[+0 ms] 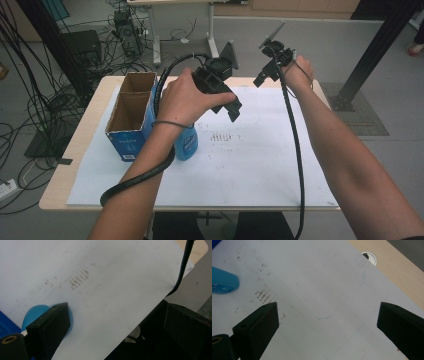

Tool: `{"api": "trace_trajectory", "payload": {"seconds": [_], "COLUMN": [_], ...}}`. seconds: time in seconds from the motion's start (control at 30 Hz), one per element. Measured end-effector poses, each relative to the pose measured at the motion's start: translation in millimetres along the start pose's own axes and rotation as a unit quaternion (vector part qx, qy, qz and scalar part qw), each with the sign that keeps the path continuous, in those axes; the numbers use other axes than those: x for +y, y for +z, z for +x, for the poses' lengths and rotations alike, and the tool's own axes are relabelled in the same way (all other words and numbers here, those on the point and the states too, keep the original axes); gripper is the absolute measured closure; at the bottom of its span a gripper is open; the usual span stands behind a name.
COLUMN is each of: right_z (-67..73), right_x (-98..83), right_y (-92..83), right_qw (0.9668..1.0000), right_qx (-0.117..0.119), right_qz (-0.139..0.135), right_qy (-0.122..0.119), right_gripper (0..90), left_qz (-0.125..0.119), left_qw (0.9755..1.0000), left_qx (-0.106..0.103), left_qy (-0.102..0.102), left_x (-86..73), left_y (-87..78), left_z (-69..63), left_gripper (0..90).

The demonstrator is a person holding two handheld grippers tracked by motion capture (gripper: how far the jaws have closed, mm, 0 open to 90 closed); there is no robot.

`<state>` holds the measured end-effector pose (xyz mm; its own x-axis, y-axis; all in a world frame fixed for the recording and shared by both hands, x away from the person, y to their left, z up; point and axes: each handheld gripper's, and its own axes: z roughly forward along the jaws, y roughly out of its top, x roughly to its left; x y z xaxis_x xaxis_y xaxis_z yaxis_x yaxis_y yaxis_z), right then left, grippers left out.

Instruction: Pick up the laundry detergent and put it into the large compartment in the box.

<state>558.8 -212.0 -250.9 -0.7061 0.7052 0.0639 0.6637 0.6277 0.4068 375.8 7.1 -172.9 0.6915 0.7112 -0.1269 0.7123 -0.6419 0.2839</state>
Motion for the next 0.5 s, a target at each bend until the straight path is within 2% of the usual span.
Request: {"api": "trace_trajectory", "payload": {"seconds": [0.5], "right_z": [-3.0], "right_x": [-0.3], "right_y": [5.5], "right_qw": [1.0], "right_qx": [0.004], "right_qz": [0.003], "right_qy": [0.003], "right_gripper": [3.9], "left_qz": [0.001], "left_qw": [1.0], "left_qx": [-0.002], "left_qy": [-0.001], "left_x": [1.9], "left_y": [1.7], "left_z": [-0.8], "left_gripper": [6.8]}}
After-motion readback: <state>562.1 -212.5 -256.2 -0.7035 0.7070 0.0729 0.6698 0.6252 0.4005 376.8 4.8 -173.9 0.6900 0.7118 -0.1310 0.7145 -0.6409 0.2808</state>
